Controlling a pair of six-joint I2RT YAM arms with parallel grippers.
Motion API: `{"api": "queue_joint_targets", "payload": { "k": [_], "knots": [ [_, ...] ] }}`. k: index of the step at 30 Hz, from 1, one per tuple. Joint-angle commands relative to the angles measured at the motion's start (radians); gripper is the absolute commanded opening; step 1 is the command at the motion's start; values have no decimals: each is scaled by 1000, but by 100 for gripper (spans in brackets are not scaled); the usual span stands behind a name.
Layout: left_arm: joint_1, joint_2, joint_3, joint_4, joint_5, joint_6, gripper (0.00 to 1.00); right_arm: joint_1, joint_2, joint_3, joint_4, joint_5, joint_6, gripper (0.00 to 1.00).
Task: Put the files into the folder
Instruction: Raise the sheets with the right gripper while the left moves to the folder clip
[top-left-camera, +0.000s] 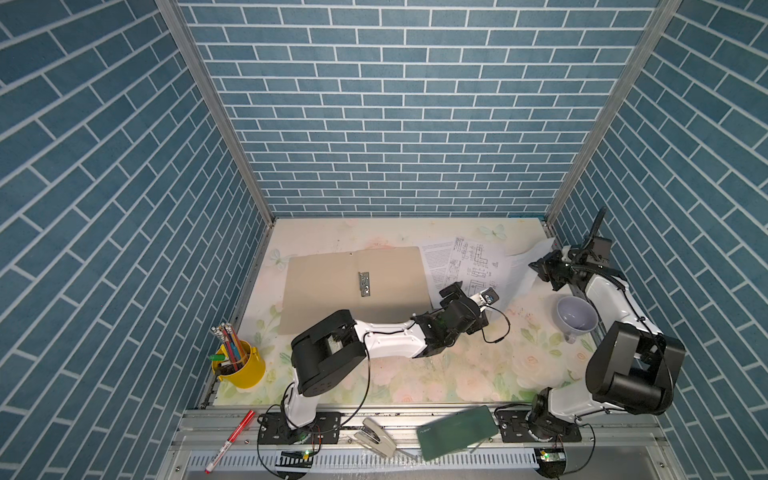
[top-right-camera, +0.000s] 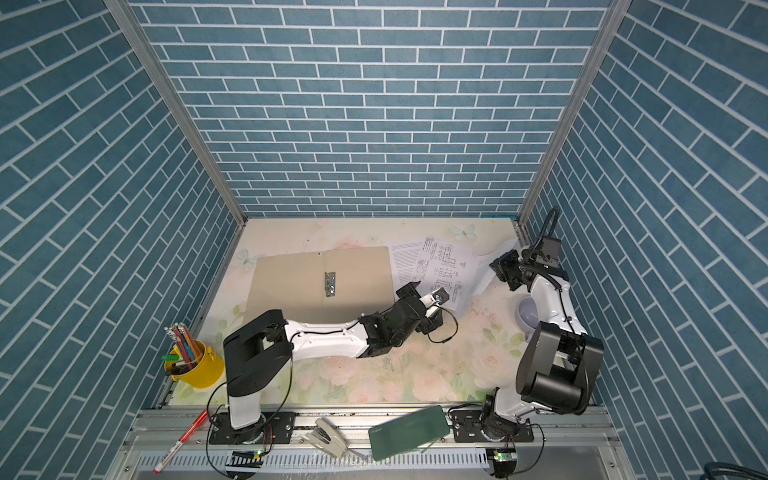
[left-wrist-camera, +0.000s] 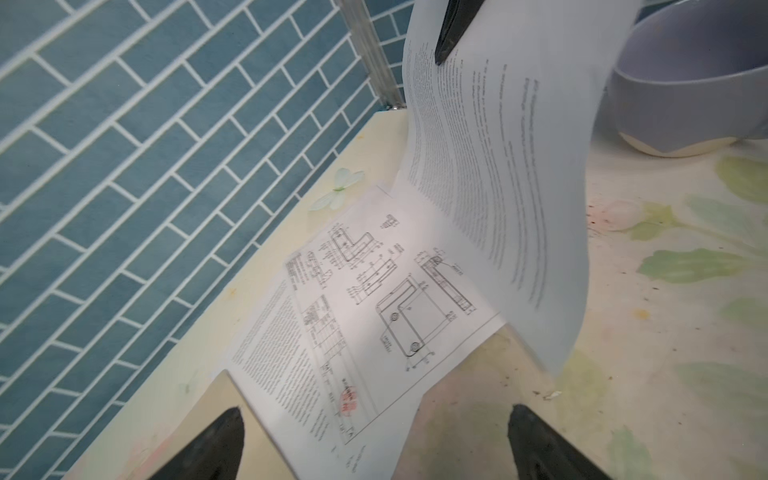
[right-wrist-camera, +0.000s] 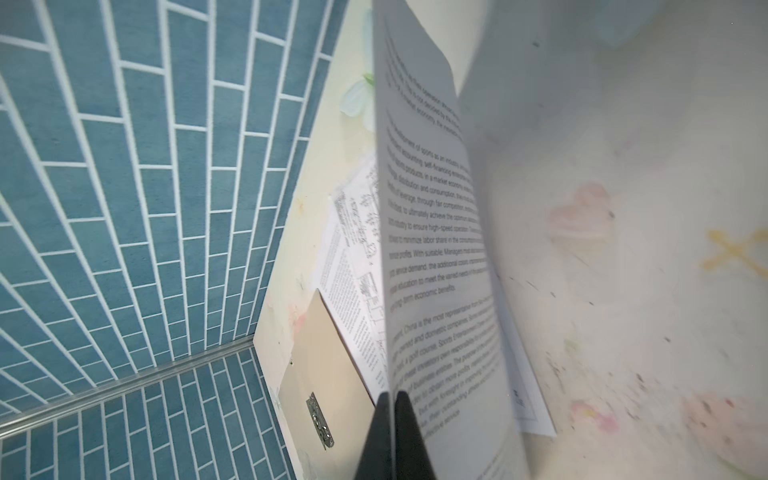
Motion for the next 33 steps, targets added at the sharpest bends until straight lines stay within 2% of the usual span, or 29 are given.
{"api": "queue_joint_targets", "payload": {
  "k": [1,5,8,12,16,22,27,33],
  "knots": [
    [13,-77,-84,21,-135,-7,100,99,78,151,-53,31,-26,0],
    [94,-211,-177,-94,-155,-159,100,214,192,323,-62,49,-4,0],
    [187,-299,-224,-203,-116,-259,100,302,277,461,-76,47,10,0],
    [328,-347,-244,-311,-18,-354,100,409,390,657,-125,38,13,0],
    [474,-316,-214,-397,113,-450,100,470,467,792,-147,29,20,0],
    [626,-174,-117,-512,295,-574,99,491,474,836,-155,1,-1,0],
    [666,-46,-21,-613,333,-613,95,487,449,822,-223,15,-88,0],
    [696,10,6,-643,323,-657,95,475,430,752,-243,28,-140,0]
  ]
}}
